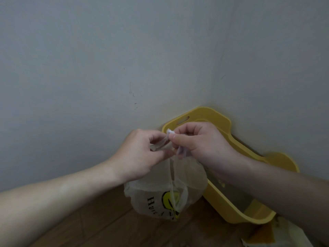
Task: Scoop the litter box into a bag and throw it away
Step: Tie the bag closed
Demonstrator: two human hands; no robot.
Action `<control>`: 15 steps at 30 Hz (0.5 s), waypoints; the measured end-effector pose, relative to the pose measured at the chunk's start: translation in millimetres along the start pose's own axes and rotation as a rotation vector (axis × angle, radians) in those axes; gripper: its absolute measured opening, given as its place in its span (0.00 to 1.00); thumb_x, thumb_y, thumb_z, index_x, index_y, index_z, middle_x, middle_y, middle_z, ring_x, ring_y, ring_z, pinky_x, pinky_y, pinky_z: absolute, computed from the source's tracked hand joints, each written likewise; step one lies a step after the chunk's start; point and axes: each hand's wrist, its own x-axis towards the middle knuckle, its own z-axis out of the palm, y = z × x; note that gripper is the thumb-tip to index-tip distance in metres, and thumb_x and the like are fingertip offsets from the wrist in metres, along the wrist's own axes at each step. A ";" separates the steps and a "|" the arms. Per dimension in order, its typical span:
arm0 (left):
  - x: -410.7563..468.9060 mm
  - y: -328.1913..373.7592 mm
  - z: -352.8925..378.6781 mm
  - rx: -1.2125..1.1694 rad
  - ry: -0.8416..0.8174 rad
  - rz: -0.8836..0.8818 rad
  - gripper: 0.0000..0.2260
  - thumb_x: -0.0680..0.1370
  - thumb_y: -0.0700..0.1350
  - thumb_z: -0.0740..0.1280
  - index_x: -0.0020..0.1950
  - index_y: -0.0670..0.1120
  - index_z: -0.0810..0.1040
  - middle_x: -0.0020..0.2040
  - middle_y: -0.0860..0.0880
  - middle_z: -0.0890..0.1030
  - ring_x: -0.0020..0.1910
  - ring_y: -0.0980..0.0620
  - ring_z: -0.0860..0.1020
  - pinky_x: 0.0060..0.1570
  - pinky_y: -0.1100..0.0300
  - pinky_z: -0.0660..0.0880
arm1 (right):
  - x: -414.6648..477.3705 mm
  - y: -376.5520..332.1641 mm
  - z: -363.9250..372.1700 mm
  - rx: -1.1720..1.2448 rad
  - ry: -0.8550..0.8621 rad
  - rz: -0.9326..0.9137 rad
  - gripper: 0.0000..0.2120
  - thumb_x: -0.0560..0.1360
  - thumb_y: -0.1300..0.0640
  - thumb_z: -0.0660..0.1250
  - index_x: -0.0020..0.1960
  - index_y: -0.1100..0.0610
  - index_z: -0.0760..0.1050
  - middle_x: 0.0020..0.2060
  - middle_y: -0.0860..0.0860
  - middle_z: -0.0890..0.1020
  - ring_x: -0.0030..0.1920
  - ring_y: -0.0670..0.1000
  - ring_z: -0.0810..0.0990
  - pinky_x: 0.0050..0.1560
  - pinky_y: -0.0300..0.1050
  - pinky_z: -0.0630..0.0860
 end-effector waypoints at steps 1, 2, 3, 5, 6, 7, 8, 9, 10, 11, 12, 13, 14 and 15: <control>-0.1 -0.4 0.6 -0.025 0.009 0.004 0.04 0.74 0.50 0.74 0.47 0.53 0.86 0.38 0.58 0.84 0.35 0.61 0.79 0.37 0.60 0.76 | -0.4 -0.7 0.4 0.005 -0.006 0.002 0.07 0.75 0.60 0.71 0.45 0.64 0.81 0.33 0.57 0.83 0.31 0.51 0.78 0.37 0.43 0.77; 0.0 -0.4 0.9 -0.037 0.017 0.005 0.04 0.75 0.49 0.72 0.43 0.52 0.86 0.32 0.57 0.80 0.29 0.61 0.74 0.31 0.64 0.71 | -0.4 -1.0 0.3 0.011 -0.014 0.005 0.06 0.75 0.60 0.71 0.47 0.64 0.80 0.34 0.58 0.83 0.32 0.51 0.79 0.38 0.44 0.78; 0.2 -1.3 1.2 -0.037 0.027 0.001 0.06 0.76 0.48 0.72 0.39 0.51 0.85 0.28 0.56 0.76 0.26 0.60 0.69 0.27 0.65 0.66 | -0.5 -1.5 -0.3 0.016 -0.025 0.012 0.05 0.74 0.62 0.72 0.49 0.63 0.80 0.36 0.57 0.84 0.34 0.51 0.80 0.41 0.45 0.80; 0.2 -1.6 0.9 -0.033 0.045 -0.002 0.10 0.76 0.45 0.71 0.35 0.52 0.83 0.26 0.51 0.73 0.26 0.59 0.69 0.25 0.59 0.65 | 0.4 -1.0 -2.9 0.028 -0.051 0.039 0.12 0.72 0.67 0.72 0.55 0.59 0.79 0.42 0.55 0.86 0.40 0.50 0.84 0.49 0.47 0.82; 0.2 -2.9 0.3 -0.038 0.052 0.001 0.10 0.77 0.44 0.71 0.35 0.52 0.83 0.27 0.49 0.76 0.27 0.58 0.71 0.27 0.56 0.68 | 0.7 -0.6 -4.0 0.038 -0.067 0.052 0.17 0.71 0.70 0.72 0.58 0.58 0.78 0.44 0.54 0.86 0.44 0.50 0.85 0.51 0.46 0.82; 0.1 -3.4 -0.5 -0.048 0.057 0.005 0.11 0.77 0.43 0.71 0.35 0.52 0.83 0.29 0.50 0.78 0.29 0.58 0.74 0.30 0.55 0.71 | 0.6 -0.8 -4.6 0.048 -0.076 0.058 0.21 0.71 0.72 0.71 0.61 0.58 0.77 0.46 0.53 0.86 0.47 0.49 0.85 0.53 0.46 0.82; 0.2 -4.6 -1.2 -0.058 0.058 0.019 0.11 0.77 0.42 0.70 0.37 0.53 0.84 0.32 0.53 0.80 0.32 0.59 0.76 0.33 0.56 0.74 | 0.6 -0.5 -5.1 0.051 -0.075 0.055 0.22 0.72 0.73 0.70 0.63 0.58 0.75 0.46 0.53 0.86 0.48 0.49 0.85 0.54 0.46 0.82; 0.6 -6.0 -2.1 -0.059 0.059 0.042 0.10 0.78 0.42 0.69 0.38 0.52 0.84 0.35 0.55 0.80 0.35 0.57 0.78 0.37 0.55 0.77 | 0.6 -0.5 -5.5 0.049 -0.063 0.046 0.22 0.73 0.73 0.69 0.64 0.59 0.75 0.46 0.54 0.86 0.47 0.49 0.86 0.54 0.46 0.82; 1.3 -8.6 -2.7 -0.046 0.065 0.063 0.09 0.78 0.43 0.69 0.39 0.50 0.84 0.38 0.56 0.79 0.38 0.55 0.79 0.40 0.51 0.79 | 0.4 -0.8 -6.0 0.041 -0.048 0.033 0.19 0.74 0.72 0.68 0.64 0.61 0.75 0.46 0.54 0.86 0.45 0.48 0.86 0.52 0.45 0.82; 1.5 -9.8 -3.4 -0.029 0.073 0.077 0.09 0.78 0.45 0.68 0.39 0.48 0.84 0.39 0.56 0.78 0.40 0.53 0.78 0.42 0.47 0.79 | -0.3 -1.7 -6.2 0.026 -0.032 0.021 0.16 0.76 0.71 0.67 0.62 0.61 0.77 0.44 0.54 0.86 0.43 0.48 0.86 0.49 0.43 0.83; 1.6 -10.2 -4.0 -0.018 0.081 0.087 0.10 0.78 0.47 0.67 0.40 0.47 0.84 0.40 0.56 0.78 0.41 0.52 0.78 0.43 0.46 0.79 | -0.7 -2.0 -7.0 -0.002 -0.020 0.005 0.12 0.77 0.69 0.66 0.59 0.61 0.79 0.43 0.54 0.87 0.41 0.47 0.85 0.46 0.42 0.83; 1.7 -10.1 -4.2 -0.020 0.087 0.094 0.10 0.77 0.48 0.67 0.42 0.47 0.85 0.41 0.57 0.78 0.41 0.53 0.79 0.43 0.49 0.79 | -1.1 -2.5 -7.8 -0.038 -0.013 -0.021 0.09 0.78 0.67 0.66 0.55 0.59 0.81 0.40 0.53 0.86 0.39 0.46 0.84 0.44 0.41 0.83; 1.4 -7.7 -4.5 -0.037 0.094 0.106 0.08 0.77 0.48 0.67 0.45 0.48 0.86 0.40 0.59 0.79 0.40 0.55 0.79 0.42 0.55 0.79 | -1.1 -2.8 -8.0 -0.078 -0.007 -0.050 0.08 0.78 0.65 0.67 0.50 0.56 0.83 0.37 0.52 0.86 0.37 0.45 0.83 0.42 0.39 0.82; 0.8 -4.4 -4.6 -0.059 0.107 0.120 0.07 0.76 0.47 0.68 0.45 0.50 0.86 0.39 0.60 0.80 0.39 0.57 0.80 0.40 0.61 0.77 | -1.0 -3.1 -8.1 -0.113 0.001 -0.076 0.08 0.78 0.63 0.67 0.47 0.53 0.84 0.36 0.50 0.85 0.36 0.43 0.81 0.41 0.38 0.80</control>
